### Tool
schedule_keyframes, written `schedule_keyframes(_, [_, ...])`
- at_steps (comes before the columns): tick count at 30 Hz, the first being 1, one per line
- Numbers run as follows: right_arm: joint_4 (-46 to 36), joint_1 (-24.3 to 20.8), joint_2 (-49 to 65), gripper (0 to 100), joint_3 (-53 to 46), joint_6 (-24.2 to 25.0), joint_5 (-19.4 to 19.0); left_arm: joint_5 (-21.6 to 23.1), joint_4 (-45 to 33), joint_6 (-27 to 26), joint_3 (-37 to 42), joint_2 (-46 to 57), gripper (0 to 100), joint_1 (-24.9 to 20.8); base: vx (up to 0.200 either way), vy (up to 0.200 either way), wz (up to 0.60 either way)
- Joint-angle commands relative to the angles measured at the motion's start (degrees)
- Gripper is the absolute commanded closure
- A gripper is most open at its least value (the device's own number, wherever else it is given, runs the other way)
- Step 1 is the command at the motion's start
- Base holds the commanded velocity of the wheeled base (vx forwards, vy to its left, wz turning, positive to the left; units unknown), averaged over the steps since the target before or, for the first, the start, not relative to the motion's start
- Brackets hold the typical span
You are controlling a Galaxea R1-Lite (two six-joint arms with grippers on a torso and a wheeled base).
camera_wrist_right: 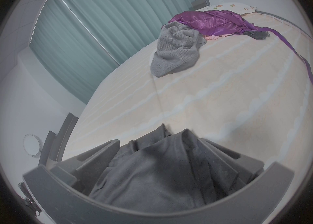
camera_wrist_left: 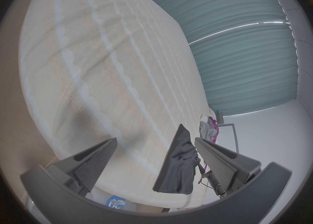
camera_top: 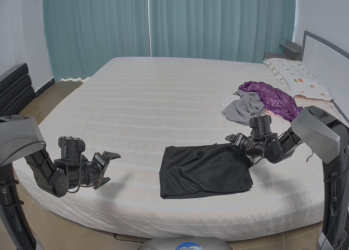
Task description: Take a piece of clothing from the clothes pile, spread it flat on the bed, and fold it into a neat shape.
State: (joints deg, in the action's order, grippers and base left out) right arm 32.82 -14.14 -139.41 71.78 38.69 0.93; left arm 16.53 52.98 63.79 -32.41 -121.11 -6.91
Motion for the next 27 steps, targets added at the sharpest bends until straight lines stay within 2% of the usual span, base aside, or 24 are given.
schedule_keyframes(1, [0.23,0.87,-1.65,0,1.00,-0.55,0.39,-0.36,0.02,0.02,-0.02,-0.53,0,-0.47,0.000,0.000,0.00])
schedule_keyframes(11, [0.05,0.96,-3.85,0,3.72,-0.64,0.83,-0.36,4.68,0.10,1.30,-1.23,0,-0.38,0.000,0.000,0.00])
schedule_keyframes(12, [0.05,0.96,-4.11,100,4.07,-0.72,0.92,-0.36,5.12,0.10,1.57,-1.41,0,-0.47,0.000,0.000,0.00])
schedule_keyframes(16, [0.05,1.40,-4.38,100,5.13,-0.99,2.15,-0.36,6.26,0.10,1.83,-1.67,0,-0.47,0.000,0.000,0.00])
schedule_keyframes(27, [0.14,5.00,-4.47,100,6.27,-0.81,2.24,-0.36,6.26,0.02,1.92,-1.67,0,-0.47,0.000,0.000,0.00])
